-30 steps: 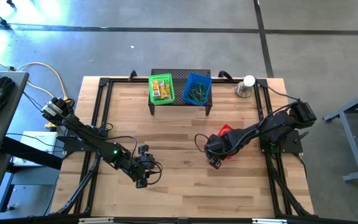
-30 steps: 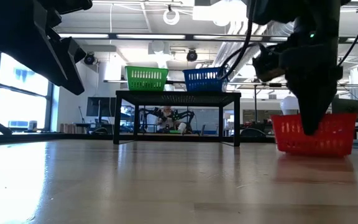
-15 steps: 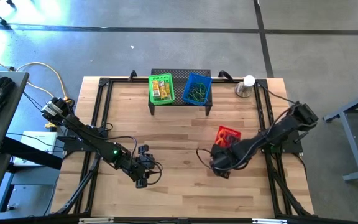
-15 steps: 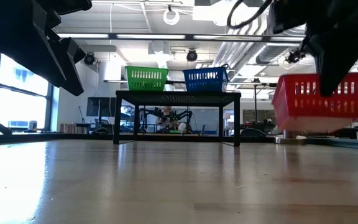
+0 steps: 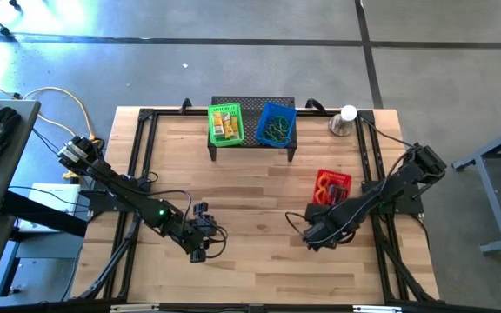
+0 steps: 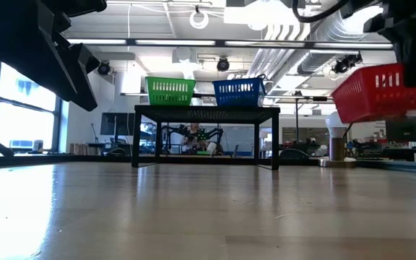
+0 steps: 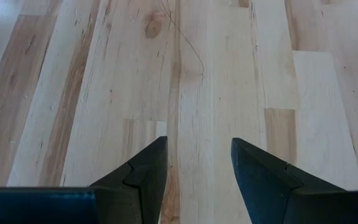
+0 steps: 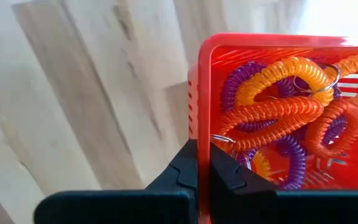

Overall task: Pick & Place Office Desk Supplies
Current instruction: Put the red basket with the spring keychains on the shelf

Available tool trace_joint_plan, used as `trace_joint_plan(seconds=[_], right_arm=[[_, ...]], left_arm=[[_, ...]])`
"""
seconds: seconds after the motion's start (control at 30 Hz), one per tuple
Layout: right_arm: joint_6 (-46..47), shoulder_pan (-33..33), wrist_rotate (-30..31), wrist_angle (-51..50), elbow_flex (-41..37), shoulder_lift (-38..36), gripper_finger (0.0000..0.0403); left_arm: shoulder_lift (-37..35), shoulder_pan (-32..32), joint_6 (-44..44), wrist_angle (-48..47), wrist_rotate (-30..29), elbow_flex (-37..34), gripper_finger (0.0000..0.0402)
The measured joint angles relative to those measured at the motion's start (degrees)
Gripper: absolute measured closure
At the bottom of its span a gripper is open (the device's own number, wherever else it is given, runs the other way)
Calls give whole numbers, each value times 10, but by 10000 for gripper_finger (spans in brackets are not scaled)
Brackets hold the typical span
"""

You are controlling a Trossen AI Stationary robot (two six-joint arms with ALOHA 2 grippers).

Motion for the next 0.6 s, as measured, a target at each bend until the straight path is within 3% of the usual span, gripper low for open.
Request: trace_joint_plan(seconds=[0.27, 0.6], right_arm=[[-64, -25, 53, -73, 70, 0, 400], [-171, -103, 102, -76, 130, -1, 399]], left_arm=[[0, 0, -29, 0, 0, 0, 232], [0, -15, -39, 0, 0, 0, 232]])
